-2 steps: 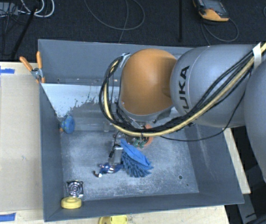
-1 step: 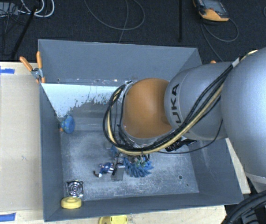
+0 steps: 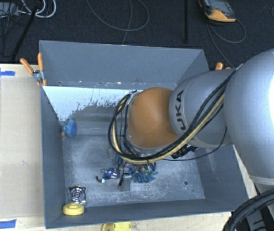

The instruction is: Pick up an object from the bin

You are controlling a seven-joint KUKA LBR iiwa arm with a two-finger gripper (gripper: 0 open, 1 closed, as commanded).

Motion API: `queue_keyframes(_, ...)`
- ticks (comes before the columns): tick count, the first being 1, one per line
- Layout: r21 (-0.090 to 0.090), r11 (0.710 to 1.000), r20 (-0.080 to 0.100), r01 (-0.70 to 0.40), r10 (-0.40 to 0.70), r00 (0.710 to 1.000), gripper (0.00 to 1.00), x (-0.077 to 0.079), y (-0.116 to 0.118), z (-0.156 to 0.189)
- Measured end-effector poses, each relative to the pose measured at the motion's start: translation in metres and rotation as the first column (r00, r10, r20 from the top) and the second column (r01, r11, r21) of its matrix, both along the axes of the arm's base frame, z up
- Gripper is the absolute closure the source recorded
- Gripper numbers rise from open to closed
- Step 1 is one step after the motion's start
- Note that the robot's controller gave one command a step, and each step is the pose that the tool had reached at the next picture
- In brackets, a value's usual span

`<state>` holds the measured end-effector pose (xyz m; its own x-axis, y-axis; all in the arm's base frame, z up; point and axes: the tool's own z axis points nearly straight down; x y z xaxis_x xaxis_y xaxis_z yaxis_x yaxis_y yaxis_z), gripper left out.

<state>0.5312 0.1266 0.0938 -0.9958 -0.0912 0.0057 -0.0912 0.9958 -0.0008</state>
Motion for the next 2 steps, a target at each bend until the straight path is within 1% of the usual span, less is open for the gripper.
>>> queue_keyframes(1,0.001,0.990,0.003,0.143,-0.143,0.990,0.00,-0.005,-0.009,0.017)
queue_keyframes(2,0.001,0.999,0.003,0.036,-0.036,0.999,0.00,-0.010,-0.011,-0.024)
